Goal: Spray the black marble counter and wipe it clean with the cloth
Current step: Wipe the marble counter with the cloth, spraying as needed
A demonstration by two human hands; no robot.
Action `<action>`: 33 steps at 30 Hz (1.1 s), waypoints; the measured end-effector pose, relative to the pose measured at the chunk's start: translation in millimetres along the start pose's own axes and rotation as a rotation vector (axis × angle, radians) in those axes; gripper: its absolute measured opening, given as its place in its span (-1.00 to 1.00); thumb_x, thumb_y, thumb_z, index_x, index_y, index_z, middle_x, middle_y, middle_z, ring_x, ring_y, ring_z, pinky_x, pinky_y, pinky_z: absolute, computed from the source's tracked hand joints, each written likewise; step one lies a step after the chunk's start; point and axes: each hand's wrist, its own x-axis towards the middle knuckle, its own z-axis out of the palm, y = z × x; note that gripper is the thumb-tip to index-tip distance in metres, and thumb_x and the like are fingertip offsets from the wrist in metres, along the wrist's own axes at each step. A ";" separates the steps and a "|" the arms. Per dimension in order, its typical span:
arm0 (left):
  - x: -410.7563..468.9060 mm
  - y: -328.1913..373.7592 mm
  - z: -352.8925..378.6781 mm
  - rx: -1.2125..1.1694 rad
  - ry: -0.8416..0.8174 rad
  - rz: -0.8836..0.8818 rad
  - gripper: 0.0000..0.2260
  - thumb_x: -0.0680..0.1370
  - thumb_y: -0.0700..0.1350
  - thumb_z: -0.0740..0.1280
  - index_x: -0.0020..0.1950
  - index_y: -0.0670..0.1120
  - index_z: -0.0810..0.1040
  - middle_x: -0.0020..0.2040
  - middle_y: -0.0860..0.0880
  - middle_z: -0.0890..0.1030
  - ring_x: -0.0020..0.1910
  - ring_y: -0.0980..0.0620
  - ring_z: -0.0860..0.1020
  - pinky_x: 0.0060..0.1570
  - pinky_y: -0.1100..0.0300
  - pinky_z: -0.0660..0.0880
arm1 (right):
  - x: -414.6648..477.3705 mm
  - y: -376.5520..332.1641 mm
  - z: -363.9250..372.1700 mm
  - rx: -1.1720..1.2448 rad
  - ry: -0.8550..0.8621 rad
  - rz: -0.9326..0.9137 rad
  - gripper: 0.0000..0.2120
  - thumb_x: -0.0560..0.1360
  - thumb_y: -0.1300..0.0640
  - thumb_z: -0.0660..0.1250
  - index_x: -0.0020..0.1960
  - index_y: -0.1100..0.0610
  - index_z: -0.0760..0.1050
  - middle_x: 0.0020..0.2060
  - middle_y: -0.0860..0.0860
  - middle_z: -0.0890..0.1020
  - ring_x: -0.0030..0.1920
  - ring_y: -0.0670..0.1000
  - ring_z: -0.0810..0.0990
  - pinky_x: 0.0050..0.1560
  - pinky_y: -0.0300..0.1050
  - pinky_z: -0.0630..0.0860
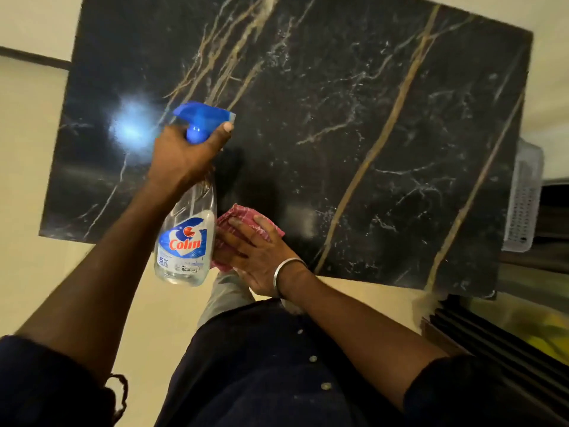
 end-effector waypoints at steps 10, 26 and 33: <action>-42.8 63.2 96.8 0.030 -0.158 0.095 -0.59 0.43 0.31 0.37 -0.26 -0.03 0.54 -0.36 -0.04 0.58 -0.36 0.02 0.56 -0.22 0.10 0.53 | -135.1 43.8 51.9 0.015 0.204 0.373 -0.34 0.50 -0.09 0.12 0.58 -0.10 0.07 0.58 0.02 0.08 0.56 0.18 0.05 0.51 0.29 -0.23; -64.7 134.9 199.9 0.096 -0.482 0.313 -0.69 0.51 0.24 0.31 -0.03 0.00 0.52 -0.26 0.02 0.57 -0.30 0.13 0.54 -0.26 0.22 0.46 | -329.2 116.2 100.1 0.247 0.310 1.321 -0.46 0.55 0.01 0.10 0.53 -0.07 0.24 0.54 0.07 0.24 0.54 0.18 0.15 0.39 0.31 0.15; -44.9 147.1 186.2 0.109 -0.499 0.293 -0.55 0.49 0.27 0.30 0.01 -0.12 0.55 -0.24 -0.06 0.62 -0.31 0.09 0.60 -0.25 0.17 0.52 | -318.9 140.2 93.4 0.368 0.312 1.676 -0.47 0.57 0.00 0.03 0.55 -0.07 0.20 0.56 0.07 0.20 0.54 0.19 0.12 0.33 0.37 0.20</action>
